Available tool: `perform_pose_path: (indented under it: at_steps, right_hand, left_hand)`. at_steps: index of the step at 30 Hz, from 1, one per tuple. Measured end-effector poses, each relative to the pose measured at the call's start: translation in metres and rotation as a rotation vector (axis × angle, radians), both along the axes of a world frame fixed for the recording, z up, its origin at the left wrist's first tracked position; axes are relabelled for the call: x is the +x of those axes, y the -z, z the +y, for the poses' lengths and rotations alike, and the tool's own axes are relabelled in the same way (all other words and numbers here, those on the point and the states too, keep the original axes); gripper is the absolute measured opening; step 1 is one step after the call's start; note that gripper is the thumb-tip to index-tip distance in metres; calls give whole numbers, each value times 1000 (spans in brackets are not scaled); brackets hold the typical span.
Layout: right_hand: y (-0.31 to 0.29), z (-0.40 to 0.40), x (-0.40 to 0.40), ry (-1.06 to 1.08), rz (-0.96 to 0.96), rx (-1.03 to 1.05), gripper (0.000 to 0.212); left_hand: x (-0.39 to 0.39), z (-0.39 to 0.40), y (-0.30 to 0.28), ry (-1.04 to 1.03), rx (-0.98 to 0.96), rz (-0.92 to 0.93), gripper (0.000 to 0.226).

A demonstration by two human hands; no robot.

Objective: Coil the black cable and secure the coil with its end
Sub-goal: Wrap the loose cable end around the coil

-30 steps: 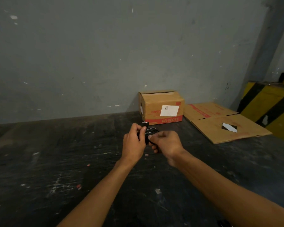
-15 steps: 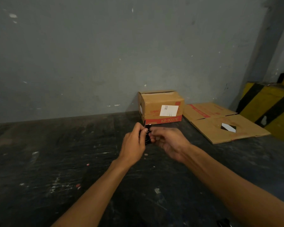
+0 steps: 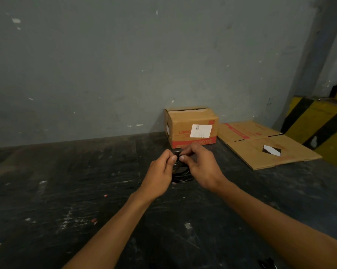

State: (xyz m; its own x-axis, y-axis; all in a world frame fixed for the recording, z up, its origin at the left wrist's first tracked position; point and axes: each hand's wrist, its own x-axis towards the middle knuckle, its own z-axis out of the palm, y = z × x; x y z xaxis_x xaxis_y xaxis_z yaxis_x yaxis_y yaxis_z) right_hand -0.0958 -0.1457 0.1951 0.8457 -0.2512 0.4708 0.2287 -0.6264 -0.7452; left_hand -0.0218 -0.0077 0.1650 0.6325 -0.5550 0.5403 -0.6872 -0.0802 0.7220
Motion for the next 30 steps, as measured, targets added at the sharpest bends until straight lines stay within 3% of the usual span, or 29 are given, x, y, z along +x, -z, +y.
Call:
perform_pose_path:
  at_steps: [5, 10, 14, 16, 19, 21, 23, 25, 27, 30]
  right_hand:
    - [1, 0, -2, -25, 25, 79, 16]
    - [-8, -1, -3, -105, 48, 255, 41]
    - [-10, -1, 0, -217, 105, 444, 38]
    - [-8, -2, 2, -185, 62, 552, 30]
    - [1, -7, 7, 69, -42, 737, 21]
    - [11, -9, 7, 209, 37, 890, 26]
    - [25, -10, 6, 153, 231, 1047, 41]
    - [36, -5, 3, -41, 402, 1159, 52]
    - [41, 0, 0, -183, 437, 1198, 56]
    - [39, 8, 1, -248, 356, 1199, 43]
  left_hand:
    - [1, 7, -5, 106, 54, 63, 17]
    - [2, 14, -3, 192, 38, 131, 9]
    - [3, 16, 0, 172, -13, 161, 12]
    - [2, 15, 3, 172, -94, 222, 16]
    - [0, 12, 6, 138, -307, 435, 31]
    - [1, 10, 7, 115, -475, 609, 35]
    - [3, 7, 9, 136, -627, 773, 33]
    - [3, 4, 11, 175, -728, 925, 33]
    - [1, 2, 14, 199, -784, 1029, 33]
    - [0, 0, 20, 194, -867, 1119, 26]
